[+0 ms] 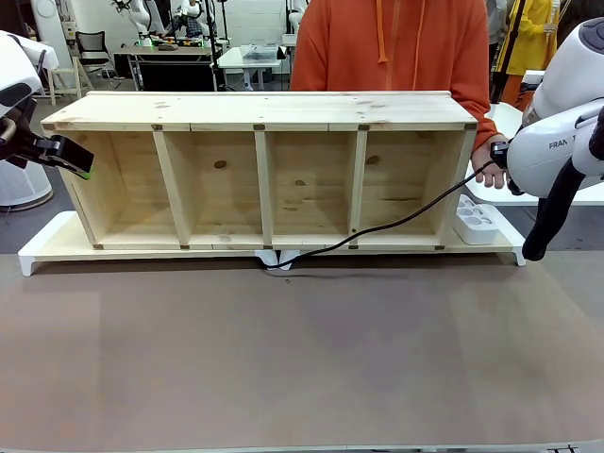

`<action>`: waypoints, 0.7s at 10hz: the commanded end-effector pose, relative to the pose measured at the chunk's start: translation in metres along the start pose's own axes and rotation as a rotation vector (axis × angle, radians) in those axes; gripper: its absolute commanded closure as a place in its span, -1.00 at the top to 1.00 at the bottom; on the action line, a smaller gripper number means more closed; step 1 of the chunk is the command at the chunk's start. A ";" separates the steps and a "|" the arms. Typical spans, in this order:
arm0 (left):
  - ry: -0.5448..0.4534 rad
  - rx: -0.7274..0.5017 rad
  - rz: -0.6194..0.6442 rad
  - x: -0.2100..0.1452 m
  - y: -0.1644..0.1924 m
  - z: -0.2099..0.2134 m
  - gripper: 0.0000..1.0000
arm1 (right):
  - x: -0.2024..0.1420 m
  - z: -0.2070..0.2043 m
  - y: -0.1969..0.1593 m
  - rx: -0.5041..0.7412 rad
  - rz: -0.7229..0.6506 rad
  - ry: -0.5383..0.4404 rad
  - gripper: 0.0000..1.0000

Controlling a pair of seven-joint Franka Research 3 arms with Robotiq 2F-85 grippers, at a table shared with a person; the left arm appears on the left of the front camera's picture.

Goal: Perform cable management.
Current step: Release the Power Cable when the human grasps it.

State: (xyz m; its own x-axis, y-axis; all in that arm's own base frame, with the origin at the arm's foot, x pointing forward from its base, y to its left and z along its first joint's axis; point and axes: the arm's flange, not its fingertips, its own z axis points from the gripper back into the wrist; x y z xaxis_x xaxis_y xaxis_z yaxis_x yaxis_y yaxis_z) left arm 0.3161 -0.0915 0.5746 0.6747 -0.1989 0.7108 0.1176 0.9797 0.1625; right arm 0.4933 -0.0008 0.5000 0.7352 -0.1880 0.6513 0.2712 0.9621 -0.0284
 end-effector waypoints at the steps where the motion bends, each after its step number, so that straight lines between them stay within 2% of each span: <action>1: 0.000 0.002 0.004 0.000 0.000 0.000 1.00 | 0.000 0.000 0.001 -0.009 0.006 -0.005 -0.67; 7: 0.000 0.002 0.004 0.000 0.000 0.000 1.00 | 0.000 0.000 0.001 -0.009 0.006 -0.005 -0.67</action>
State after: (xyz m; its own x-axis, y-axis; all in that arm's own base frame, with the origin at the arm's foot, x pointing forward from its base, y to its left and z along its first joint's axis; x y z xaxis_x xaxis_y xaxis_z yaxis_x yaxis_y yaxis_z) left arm 0.3161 -0.0915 0.5746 0.6747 -0.1989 0.7108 0.1176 0.9797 0.1625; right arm 0.4932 -0.0001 0.5002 0.7353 -0.1879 0.6512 0.2694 0.9627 -0.0264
